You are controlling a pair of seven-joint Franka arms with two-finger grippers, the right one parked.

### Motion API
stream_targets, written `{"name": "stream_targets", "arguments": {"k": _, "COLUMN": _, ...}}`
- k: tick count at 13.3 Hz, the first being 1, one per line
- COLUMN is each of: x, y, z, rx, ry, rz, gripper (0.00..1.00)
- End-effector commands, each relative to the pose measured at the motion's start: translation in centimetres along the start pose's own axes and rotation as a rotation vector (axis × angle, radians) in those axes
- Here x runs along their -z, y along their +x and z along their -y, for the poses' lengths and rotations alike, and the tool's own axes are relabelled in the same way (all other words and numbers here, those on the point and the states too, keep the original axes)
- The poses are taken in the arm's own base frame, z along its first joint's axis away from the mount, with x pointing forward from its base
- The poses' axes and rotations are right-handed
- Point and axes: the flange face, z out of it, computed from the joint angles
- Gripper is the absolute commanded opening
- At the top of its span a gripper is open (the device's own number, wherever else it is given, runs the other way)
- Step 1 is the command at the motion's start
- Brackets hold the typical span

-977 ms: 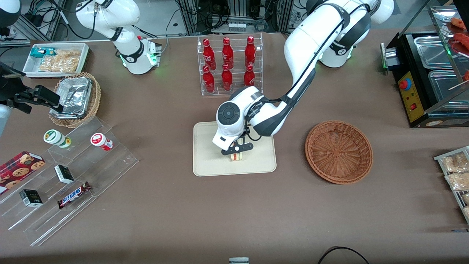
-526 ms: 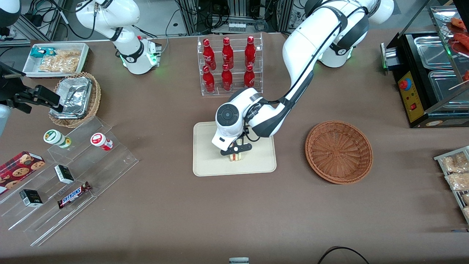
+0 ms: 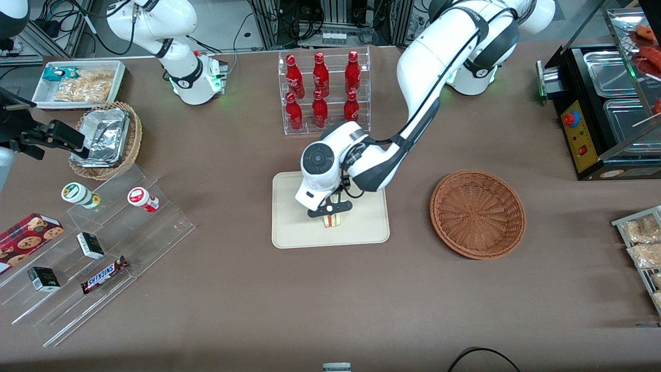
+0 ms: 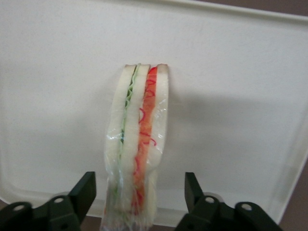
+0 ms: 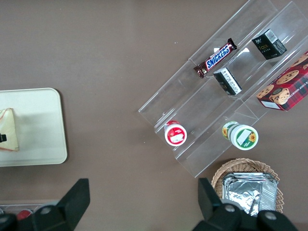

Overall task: Place sandwich from basket to tray
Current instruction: 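Lower the held sandwich onto the tray center, then open the left gripper and release the sandwich on the tray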

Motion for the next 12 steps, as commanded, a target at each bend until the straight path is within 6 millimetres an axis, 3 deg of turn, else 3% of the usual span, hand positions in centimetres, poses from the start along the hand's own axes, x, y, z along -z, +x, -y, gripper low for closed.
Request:
{"name": "stream_targets", "arguments": {"k": 1, "x": 5.8, "y": -0.3, "z": 1.0, "rx": 0.018, "ry": 0.005, "rz": -0.04, "gripper": 1.0}}
{"name": "stream_targets", "arguments": {"k": 5, "x": 13.9, "y": 0.6, "z": 4.2, "rx": 0.076, "ry": -0.034, "rz": 0.002, "gripper": 1.0}}
{"name": "stream_targets", "arguments": {"k": 7, "x": 16.5, "y": 1.4, "z": 6.3, "rx": 0.092, "ry": -0.021, "rz": -0.003, "gripper": 1.0}}
{"name": "stream_targets", "arguments": {"k": 9, "x": 16.7, "y": 1.5, "z": 8.4, "rx": 0.049, "ry": 0.052, "rz": 0.029, "gripper": 1.0}}
{"name": "stream_targets", "arguments": {"k": 10, "x": 16.9, "y": 3.2, "z": 11.1, "rx": 0.066, "ry": 0.067, "rz": 0.036, "gripper": 1.0}}
{"name": "stream_targets", "arguments": {"k": 12, "x": 17.3, "y": 3.9, "z": 14.5, "rx": 0.013, "ry": 0.092, "rz": 0.047, "gripper": 1.0}}
